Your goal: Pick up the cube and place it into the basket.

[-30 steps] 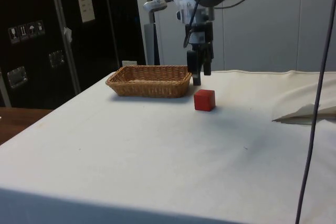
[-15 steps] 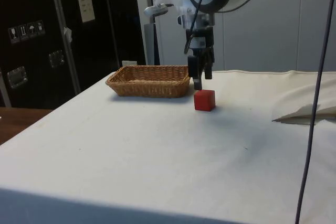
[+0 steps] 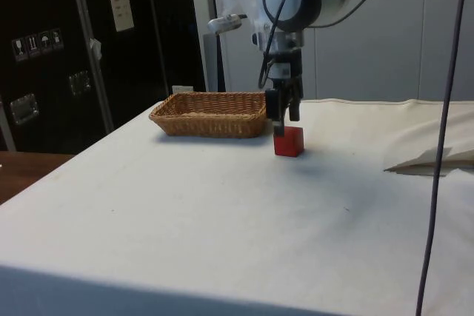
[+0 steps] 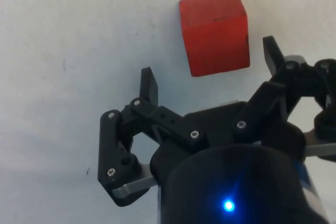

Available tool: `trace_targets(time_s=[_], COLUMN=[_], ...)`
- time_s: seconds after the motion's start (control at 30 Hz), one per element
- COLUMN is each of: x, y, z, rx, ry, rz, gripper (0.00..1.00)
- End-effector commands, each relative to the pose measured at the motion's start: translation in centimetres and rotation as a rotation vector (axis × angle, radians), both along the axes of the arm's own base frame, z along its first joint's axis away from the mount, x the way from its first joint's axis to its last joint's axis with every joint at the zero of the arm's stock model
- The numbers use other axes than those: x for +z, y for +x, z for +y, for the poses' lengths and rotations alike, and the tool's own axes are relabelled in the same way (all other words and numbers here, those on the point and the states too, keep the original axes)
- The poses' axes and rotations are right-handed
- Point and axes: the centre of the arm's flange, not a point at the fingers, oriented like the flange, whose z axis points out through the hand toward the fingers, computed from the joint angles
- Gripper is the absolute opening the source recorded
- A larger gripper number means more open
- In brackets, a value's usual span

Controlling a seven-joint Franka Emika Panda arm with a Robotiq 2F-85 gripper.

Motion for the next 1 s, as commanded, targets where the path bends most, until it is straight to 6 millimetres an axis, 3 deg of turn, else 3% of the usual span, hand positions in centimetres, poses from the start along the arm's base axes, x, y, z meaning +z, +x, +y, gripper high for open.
trace_targets(time_s=[0.0, 0.97], x=[0.0, -3.1], y=[0.0, -0.2], z=[0.2, 0.4], rx=[0.001, -0.018], ry=[0.010, -0.019], rz=[-0.013, -0.016], gripper=[1.00, 1.00])
